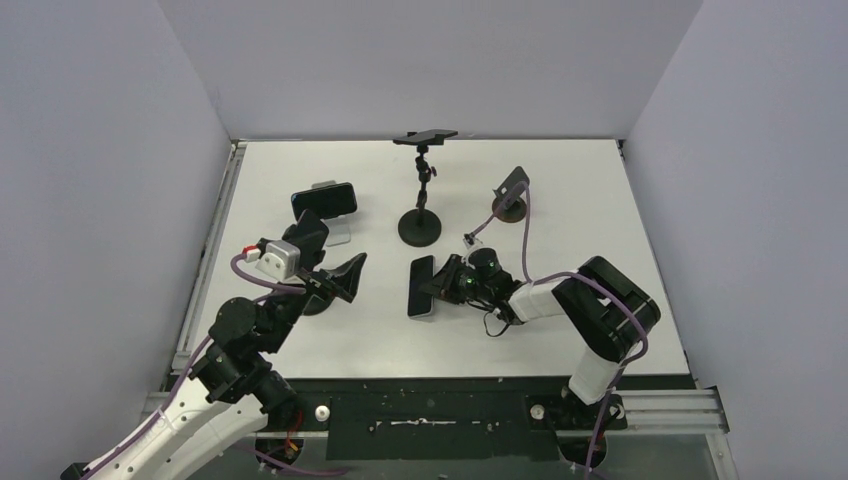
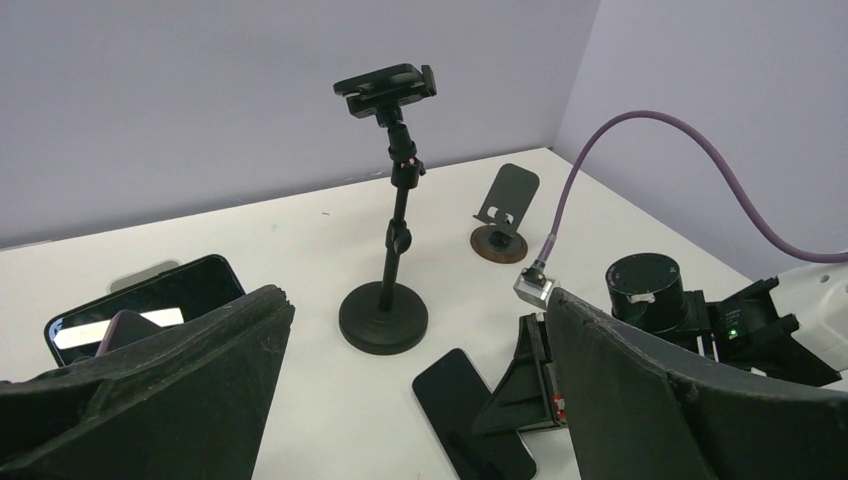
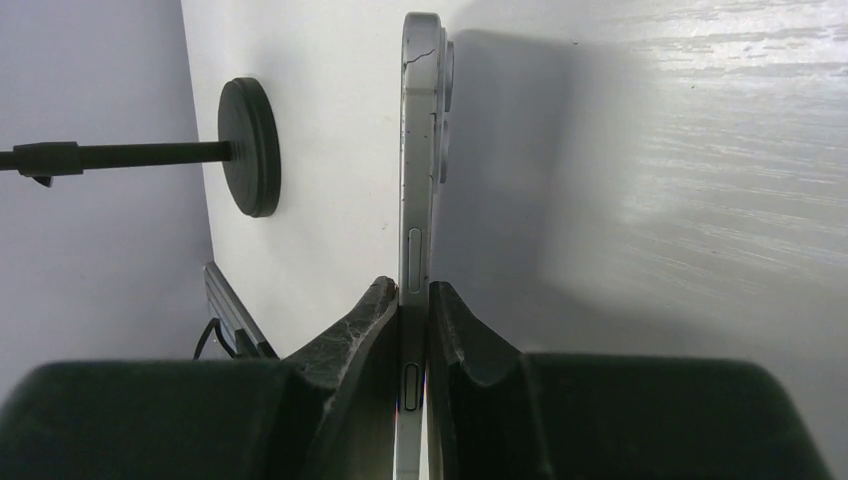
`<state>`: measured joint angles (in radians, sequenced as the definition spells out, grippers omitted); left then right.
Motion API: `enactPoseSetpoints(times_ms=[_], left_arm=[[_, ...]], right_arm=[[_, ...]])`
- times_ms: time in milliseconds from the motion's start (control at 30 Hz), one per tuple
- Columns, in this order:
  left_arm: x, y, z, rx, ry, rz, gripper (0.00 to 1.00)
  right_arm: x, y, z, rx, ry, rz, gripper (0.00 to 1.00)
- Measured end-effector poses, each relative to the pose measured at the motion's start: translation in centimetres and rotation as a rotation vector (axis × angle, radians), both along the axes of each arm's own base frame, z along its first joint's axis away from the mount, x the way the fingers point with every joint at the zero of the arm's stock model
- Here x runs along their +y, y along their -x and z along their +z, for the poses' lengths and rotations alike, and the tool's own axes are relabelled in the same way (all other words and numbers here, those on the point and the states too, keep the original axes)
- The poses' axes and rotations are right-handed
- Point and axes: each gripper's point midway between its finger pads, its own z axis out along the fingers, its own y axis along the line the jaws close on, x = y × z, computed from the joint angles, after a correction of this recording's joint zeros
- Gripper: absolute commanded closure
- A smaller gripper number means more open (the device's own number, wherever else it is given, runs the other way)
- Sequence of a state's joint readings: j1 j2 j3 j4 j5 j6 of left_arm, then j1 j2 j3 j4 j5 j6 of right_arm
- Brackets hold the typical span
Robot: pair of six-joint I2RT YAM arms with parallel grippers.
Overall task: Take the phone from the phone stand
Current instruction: Place the phone at the center of the board.
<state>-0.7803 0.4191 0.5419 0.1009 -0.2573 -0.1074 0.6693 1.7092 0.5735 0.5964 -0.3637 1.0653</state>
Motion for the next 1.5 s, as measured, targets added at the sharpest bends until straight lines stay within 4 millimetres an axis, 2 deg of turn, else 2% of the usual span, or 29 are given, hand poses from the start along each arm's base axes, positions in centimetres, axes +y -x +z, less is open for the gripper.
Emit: enactPoseSetpoints(times_ms=[200,333,467,567,800,1133,1500], left_arm=[[0.0,-0.1,0.0,0.001,-0.002,0.003,0.03],[0.0,-0.1,-0.1,0.002,-0.004,0.003,0.03],[-0.1,-0.1,-0.2,0.004,-0.007,0.000,0.03],[-0.1,-0.2,-0.3,0.007,-0.010,0.000,0.03],[-0.2,-0.3,-0.4,0.007,-0.019,0.001,0.03],[-0.3,-0.3,-0.6,0.011,-0.024,-0.002,0.03],[-0.5,-0.4,-0.7,0.016,-0.029,-0.007,0.03]], right_arm=[[0.3,-0.2,-0.1,0.016,-0.027,-0.015,0.72],[0.2,-0.1,-0.3,0.021,-0.028,-0.022,0.68],[-0.6,0.4,-1.3,0.042,-0.004,-0.031,0.63],[-0.7,0.3,-1.1,0.035,-0.004,-0.036,0.60],[-1.4,0.0,-0.9,0.019,0.007,-0.045,0.58],[-3.0,-1.4,-1.0,-0.005,0.032,-0.074,0.57],[-3.3,-1.5,-1.0,-0.013,0.038,-0.076,0.57]])
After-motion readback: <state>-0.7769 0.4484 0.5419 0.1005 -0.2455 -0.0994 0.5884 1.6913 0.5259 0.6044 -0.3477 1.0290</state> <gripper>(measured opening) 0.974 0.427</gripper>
